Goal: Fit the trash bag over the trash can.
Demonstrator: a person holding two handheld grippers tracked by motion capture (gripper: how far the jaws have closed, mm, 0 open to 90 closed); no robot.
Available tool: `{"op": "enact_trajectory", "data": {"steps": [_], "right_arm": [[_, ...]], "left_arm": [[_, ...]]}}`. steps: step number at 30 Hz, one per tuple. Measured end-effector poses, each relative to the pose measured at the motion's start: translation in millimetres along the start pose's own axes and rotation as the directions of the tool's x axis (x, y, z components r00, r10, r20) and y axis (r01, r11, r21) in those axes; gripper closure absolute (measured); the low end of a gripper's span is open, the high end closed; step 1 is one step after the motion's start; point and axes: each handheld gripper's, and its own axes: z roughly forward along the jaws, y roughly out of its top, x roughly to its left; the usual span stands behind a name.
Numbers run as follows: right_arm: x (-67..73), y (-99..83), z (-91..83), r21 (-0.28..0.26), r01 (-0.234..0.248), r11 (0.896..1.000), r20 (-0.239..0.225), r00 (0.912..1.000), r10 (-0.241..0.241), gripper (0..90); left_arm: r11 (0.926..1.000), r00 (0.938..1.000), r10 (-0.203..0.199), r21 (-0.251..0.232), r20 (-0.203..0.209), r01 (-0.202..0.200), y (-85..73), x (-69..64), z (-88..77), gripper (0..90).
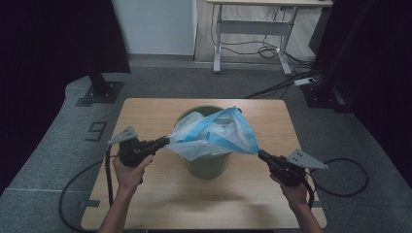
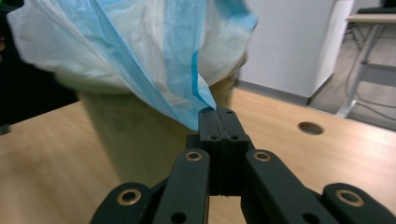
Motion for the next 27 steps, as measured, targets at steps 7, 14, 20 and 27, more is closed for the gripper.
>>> {"op": "enact_trajectory", "data": {"steps": [7, 14, 20, 27], "right_arm": [[3.5, -16.5, -1.4, 0.027, -0.023, 0.999, -0.033, 0.9992, 0.024, 88.6], [4.4, -30.7, -0.8, 0.046, -0.018, 0.999, -0.057, 0.9981, 0.021, 88.6], [2.5, -36.9, 6.2, 0.070, -0.006, 0.998, -0.039, 0.9992, 0.009, 88.6], [0.2, -40.4, 19.6, 0.094, 0.004, 0.996, -0.020, 0.9998, -0.002, 88.6]], "left_arm": [[1.0000, 0.9998, 0.005, -0.001, 0.020, -0.005, -8.8, 0.0, -6.5, 89.7], [0.9992, 0.9990, -0.040, 0.000, 0.018, 0.040, -23.3, 10.4, -7.7, 89.8], [0.9968, 0.9968, -0.079, 0.011, 0.002, 0.079, -32.5, 23.7, -3.9, 89.8], [0.9938, 0.9937, -0.111, 0.011, -0.018, 0.111, -33.7, 35.1, 0.9, 89.8]]}}
